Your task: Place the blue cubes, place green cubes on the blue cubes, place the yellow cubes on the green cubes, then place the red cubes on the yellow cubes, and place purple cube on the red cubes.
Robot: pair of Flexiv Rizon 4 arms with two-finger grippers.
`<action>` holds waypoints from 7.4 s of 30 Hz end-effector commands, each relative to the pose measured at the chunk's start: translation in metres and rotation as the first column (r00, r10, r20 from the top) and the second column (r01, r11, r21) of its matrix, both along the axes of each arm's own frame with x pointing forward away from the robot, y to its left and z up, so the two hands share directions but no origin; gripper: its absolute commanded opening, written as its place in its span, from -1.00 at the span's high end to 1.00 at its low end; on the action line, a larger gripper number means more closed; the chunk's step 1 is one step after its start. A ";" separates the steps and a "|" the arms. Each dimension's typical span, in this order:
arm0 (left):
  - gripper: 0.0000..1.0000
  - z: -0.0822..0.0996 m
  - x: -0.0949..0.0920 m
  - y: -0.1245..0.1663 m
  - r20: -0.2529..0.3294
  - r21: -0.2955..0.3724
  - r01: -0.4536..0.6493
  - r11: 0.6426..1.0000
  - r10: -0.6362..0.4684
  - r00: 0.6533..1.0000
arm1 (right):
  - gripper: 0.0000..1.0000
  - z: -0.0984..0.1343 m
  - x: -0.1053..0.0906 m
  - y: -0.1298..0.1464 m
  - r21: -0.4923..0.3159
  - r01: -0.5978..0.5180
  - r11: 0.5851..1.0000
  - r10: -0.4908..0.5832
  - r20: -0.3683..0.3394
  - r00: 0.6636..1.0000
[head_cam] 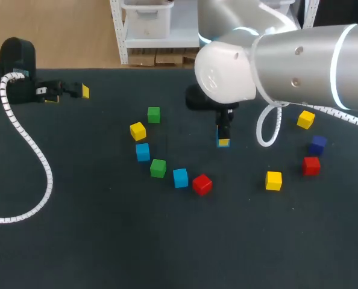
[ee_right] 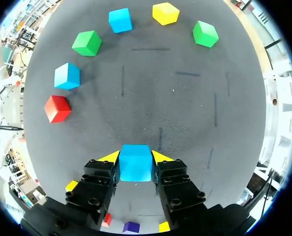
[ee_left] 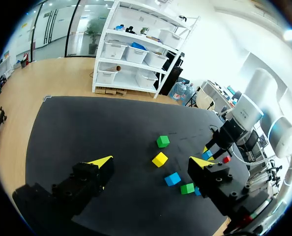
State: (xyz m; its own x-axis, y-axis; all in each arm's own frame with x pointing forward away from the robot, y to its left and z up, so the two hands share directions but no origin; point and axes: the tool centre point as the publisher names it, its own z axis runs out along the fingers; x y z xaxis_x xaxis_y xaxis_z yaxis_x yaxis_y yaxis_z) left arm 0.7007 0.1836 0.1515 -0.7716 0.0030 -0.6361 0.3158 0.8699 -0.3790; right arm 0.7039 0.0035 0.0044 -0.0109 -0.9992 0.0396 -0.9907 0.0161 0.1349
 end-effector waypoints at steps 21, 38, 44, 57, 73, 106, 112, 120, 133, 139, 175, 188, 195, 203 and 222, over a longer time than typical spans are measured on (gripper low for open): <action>-1.00 -0.001 -0.001 0.001 0.005 -0.005 0.002 1.000 -0.002 1.000 | -1.00 -0.013 0.008 0.001 -0.017 0.007 1.000 -0.007 -0.020 1.000; -1.00 -0.001 -0.001 0.001 0.005 -0.005 0.002 1.000 -0.002 1.000 | -1.00 0.043 -0.018 0.007 0.014 0.137 0.991 -0.137 0.051 0.989; -1.00 -0.001 -0.001 0.001 0.005 -0.005 0.002 1.000 -0.002 1.000 | -1.00 0.059 -0.040 0.016 0.017 0.167 0.986 -0.167 0.056 0.984; -1.00 -0.001 -0.001 0.001 0.005 -0.005 0.002 1.000 -0.002 1.000 | -1.00 0.074 -0.086 0.050 0.056 0.092 0.994 -0.097 0.091 0.991; -1.00 -0.001 -0.001 0.001 0.005 -0.005 0.002 1.000 -0.002 1.000 | -1.00 0.063 -0.117 0.083 0.095 -0.126 0.987 0.117 0.099 0.988; -1.00 -0.001 -0.001 0.001 0.005 -0.005 0.002 1.000 -0.002 1.000 | -1.00 0.002 -0.112 0.107 0.084 -0.153 0.985 0.152 0.019 0.988; -1.00 -0.001 -0.001 0.001 0.005 -0.005 0.002 1.000 -0.002 1.000 | -1.00 -0.006 -0.109 0.107 0.079 -0.146 0.986 0.145 0.011 0.989; -1.00 -0.001 -0.001 0.001 0.005 -0.005 0.002 1.000 -0.002 1.000 | 0.28 -0.013 -0.106 0.104 0.068 -0.137 0.988 0.137 0.005 0.991; -1.00 -0.001 -0.001 0.001 0.005 -0.005 0.002 1.000 -0.002 1.000 | 1.00 -0.017 -0.106 0.100 0.071 -0.127 0.989 0.127 0.006 0.992; -1.00 -0.001 -0.001 0.001 0.005 -0.005 0.002 1.000 -0.002 1.000 | 1.00 -0.006 -0.105 0.094 0.090 -0.111 0.990 0.110 0.018 0.994; -1.00 -0.001 -0.001 0.001 0.005 -0.005 0.002 1.000 -0.002 1.000 | 0.91 0.034 -0.053 -0.026 0.113 0.096 0.989 -0.105 0.074 0.992; -1.00 -0.001 -0.001 0.001 0.005 -0.005 0.002 1.000 -0.002 1.000 | 0.72 0.012 -0.029 -0.033 0.080 0.091 0.993 -0.095 0.049 0.994; -1.00 -0.001 -0.001 0.001 0.005 -0.005 0.002 1.000 -0.002 1.000 | 0.98 0.007 -0.015 -0.034 0.085 0.096 0.992 -0.100 0.043 0.994; -1.00 -0.001 -0.001 0.001 0.005 -0.005 0.002 1.000 -0.002 1.000 | 0.90 -0.003 -0.002 -0.038 0.091 0.107 0.990 -0.110 0.025 0.994; -1.00 -0.001 -0.001 0.001 0.005 -0.005 0.002 1.000 -0.002 1.000 | 0.83 -0.017 0.008 -0.036 0.075 0.082 0.994 -0.083 0.007 0.997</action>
